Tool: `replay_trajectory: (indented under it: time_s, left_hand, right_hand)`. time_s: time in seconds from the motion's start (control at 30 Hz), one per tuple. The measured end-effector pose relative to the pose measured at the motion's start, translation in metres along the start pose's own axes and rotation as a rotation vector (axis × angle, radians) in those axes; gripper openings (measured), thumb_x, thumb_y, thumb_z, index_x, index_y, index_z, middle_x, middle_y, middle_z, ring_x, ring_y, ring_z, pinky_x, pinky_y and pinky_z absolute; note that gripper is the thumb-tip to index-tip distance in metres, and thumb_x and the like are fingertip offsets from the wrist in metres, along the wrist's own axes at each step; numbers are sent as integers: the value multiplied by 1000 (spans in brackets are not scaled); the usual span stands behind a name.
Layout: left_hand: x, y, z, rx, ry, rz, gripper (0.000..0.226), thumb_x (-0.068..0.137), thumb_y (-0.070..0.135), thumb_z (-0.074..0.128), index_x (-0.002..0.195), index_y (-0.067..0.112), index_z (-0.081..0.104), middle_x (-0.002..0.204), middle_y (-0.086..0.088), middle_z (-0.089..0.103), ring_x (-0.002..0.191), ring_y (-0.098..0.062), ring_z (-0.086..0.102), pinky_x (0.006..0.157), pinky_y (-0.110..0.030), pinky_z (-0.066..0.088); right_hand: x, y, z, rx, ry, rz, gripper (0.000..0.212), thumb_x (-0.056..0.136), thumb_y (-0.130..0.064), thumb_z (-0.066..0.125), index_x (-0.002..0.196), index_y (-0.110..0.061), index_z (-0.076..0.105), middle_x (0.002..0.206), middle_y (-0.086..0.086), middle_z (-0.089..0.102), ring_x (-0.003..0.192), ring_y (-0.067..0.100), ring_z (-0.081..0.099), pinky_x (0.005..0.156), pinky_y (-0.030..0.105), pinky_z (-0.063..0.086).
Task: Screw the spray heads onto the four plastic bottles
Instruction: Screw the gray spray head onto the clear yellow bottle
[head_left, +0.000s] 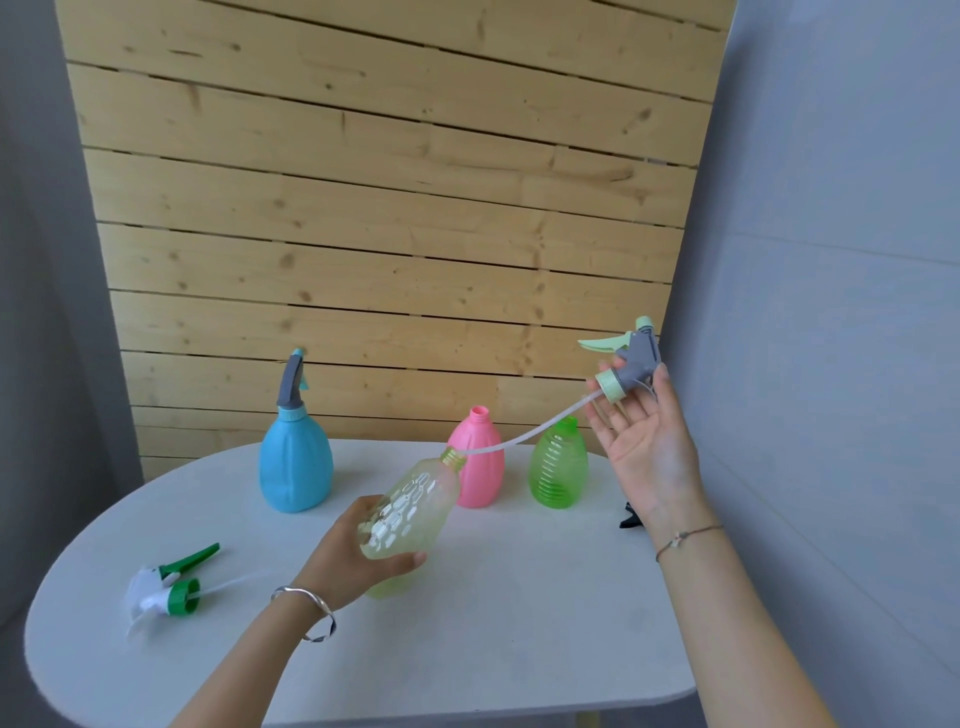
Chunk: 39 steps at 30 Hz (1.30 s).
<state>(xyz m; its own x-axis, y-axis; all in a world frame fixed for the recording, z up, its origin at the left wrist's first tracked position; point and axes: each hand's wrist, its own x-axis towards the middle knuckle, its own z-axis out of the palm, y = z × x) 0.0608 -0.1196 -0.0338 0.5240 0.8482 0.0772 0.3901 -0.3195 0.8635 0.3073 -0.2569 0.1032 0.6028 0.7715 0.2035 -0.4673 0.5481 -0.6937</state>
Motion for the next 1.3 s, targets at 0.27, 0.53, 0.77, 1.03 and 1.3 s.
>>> replay_trajectory:
  time_s: [0.27,0.53,0.77,1.03,1.3]
  left_hand:
    - [2,-4,0,41,-5,41,75,59,37,87,120,33,45,115,6,58,99,-12,57,75,-18,44]
    - [-5,10,9,27,-57,167,75,57,33,89,118,36,46,117,9,57,103,-4,56,79,-12,44]
    - [-12,28,26,-118,-56,191,68,58,37,88,112,40,47,111,14,60,97,5,58,72,-3,45]
    - [-17,27,32,-183,-44,158,69,59,35,86,113,33,45,110,11,58,98,-7,60,72,-11,48]
    - [-18,23,45,-126,-62,143,65,64,34,85,113,28,43,105,13,56,95,2,55,74,-11,44]
  right_hand:
    - [3,1,-7,-48,-1,54,40,94,-43,45,114,-13,63,99,-2,75,86,12,72,77,28,59]
    - [1,8,-10,-178,-56,156,31,95,-34,44,111,-15,63,95,-1,75,86,17,73,81,31,59]
    - [-16,46,12,-630,-218,162,29,96,-33,43,106,-21,68,118,2,69,103,9,67,98,30,48]
    - [-23,56,19,-811,-332,-18,10,84,-11,68,90,-14,61,93,-6,65,91,-2,63,82,12,48]
    - [-22,68,11,-874,-365,-12,31,81,-1,68,101,-24,61,96,-10,69,83,-5,67,65,13,50]
